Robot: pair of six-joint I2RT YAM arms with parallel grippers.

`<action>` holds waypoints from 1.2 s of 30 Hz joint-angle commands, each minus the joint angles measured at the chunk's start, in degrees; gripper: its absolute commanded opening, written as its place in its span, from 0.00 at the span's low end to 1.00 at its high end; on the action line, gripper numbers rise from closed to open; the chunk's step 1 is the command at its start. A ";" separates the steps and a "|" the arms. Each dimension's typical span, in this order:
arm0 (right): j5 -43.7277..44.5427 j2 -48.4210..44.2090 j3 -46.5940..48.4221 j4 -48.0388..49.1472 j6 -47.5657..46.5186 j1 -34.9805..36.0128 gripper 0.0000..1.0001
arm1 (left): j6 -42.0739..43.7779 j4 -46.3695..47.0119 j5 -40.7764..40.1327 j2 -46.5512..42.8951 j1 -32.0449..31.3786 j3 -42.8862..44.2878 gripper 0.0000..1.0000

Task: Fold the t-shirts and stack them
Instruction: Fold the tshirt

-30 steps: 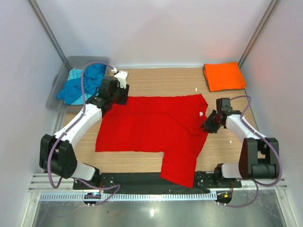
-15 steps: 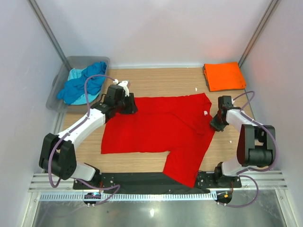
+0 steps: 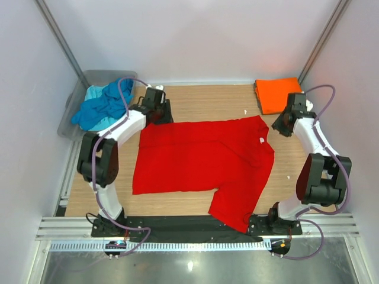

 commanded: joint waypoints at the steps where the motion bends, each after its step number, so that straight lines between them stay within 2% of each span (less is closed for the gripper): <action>1: -1.77 3.43 5.38 4.49 -6.11 0.71 0.39 | 1.43 -3.88 -4.12 4.54 3.20 3.66 0.43; 6: -4.41 12.83 13.19 8.19 -11.20 2.12 0.44 | 1.77 -5.10 -2.53 7.72 6.29 5.59 0.40; 14: 0.33 24.35 21.73 7.84 -21.05 7.48 0.46 | 6.96 -7.92 -8.24 10.97 7.96 7.71 0.39; 21: 1.65 29.10 25.25 8.54 -23.95 8.01 0.44 | 7.31 -9.33 -7.81 14.58 10.16 9.55 0.38; 27: 3.50 31.13 27.27 9.76 -24.14 8.27 0.37 | 7.49 -9.33 -7.72 15.55 10.77 9.64 0.38; 36: 2.53 33.42 29.12 9.85 -22.64 8.27 0.35 | 7.58 -9.41 -7.81 16.34 10.86 9.73 0.38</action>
